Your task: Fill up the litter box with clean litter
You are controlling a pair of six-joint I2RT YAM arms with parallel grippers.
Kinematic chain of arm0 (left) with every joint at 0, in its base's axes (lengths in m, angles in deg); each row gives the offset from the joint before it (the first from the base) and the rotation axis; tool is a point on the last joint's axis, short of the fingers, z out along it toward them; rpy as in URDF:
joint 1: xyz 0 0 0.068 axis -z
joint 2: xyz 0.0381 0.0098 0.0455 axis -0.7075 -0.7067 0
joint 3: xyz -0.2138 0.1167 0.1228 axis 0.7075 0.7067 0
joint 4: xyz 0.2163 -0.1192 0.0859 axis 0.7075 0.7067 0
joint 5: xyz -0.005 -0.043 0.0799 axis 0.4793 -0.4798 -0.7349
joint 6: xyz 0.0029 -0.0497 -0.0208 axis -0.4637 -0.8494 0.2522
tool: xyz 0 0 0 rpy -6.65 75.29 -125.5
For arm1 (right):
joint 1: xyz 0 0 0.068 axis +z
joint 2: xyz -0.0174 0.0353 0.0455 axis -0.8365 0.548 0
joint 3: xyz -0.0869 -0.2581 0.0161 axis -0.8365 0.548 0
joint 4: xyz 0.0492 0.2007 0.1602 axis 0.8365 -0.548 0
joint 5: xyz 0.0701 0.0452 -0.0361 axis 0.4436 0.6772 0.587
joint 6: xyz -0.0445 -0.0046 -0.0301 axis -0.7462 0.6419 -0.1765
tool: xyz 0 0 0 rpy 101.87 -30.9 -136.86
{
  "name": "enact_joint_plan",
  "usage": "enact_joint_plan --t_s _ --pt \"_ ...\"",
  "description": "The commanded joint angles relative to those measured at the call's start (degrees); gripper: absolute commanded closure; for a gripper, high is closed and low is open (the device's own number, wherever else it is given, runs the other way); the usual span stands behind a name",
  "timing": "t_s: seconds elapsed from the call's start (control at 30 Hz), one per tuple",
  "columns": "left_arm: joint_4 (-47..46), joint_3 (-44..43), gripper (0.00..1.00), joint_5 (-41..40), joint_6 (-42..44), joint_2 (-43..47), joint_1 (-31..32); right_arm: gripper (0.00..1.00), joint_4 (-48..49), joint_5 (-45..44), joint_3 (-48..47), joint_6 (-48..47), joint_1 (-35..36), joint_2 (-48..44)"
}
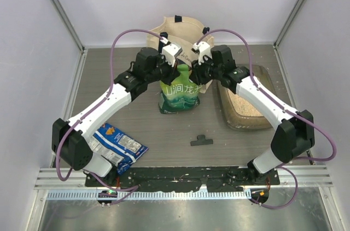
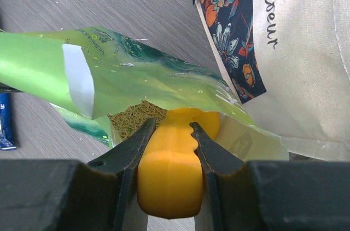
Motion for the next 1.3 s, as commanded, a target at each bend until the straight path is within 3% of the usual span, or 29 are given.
enact_joint_plan --t_s 0.0,0.17,0.2,0.23,0.57,0.83,1.27 --pt "-13.14 -5.77 1.0 1.35 0.69 3.27 -0.11 0.99 -10.44 14.59 3.43 5.75 -0.01 3.55" --pt "-13.49 -5.85 1.0 2.14 0.69 3.27 -0.11 0.99 -3.33 21.17 3.07 20.23 -5.8 5.22" --pt "-13.49 -5.85 1.0 2.06 0.69 3.27 -0.11 0.99 1.74 23.45 3.69 29.75 -6.95 6.36" --pt "-13.58 -5.94 1.0 2.23 0.69 3.36 -0.11 0.99 3.27 24.78 4.04 32.28 -7.65 6.72" --pt "-10.68 -7.17 1.0 1.35 5.08 2.83 -0.11 0.99 11.1 31.21 4.13 44.95 -14.42 8.47" --pt "-8.74 -7.35 1.0 1.35 11.93 3.1 -0.11 0.99 15.15 33.67 -3.5 51.29 -18.99 9.88" --pt "-7.17 -9.1 1.0 0.91 19.49 3.1 -0.19 0.99 15.32 39.03 -6.06 53.75 -25.23 11.29"
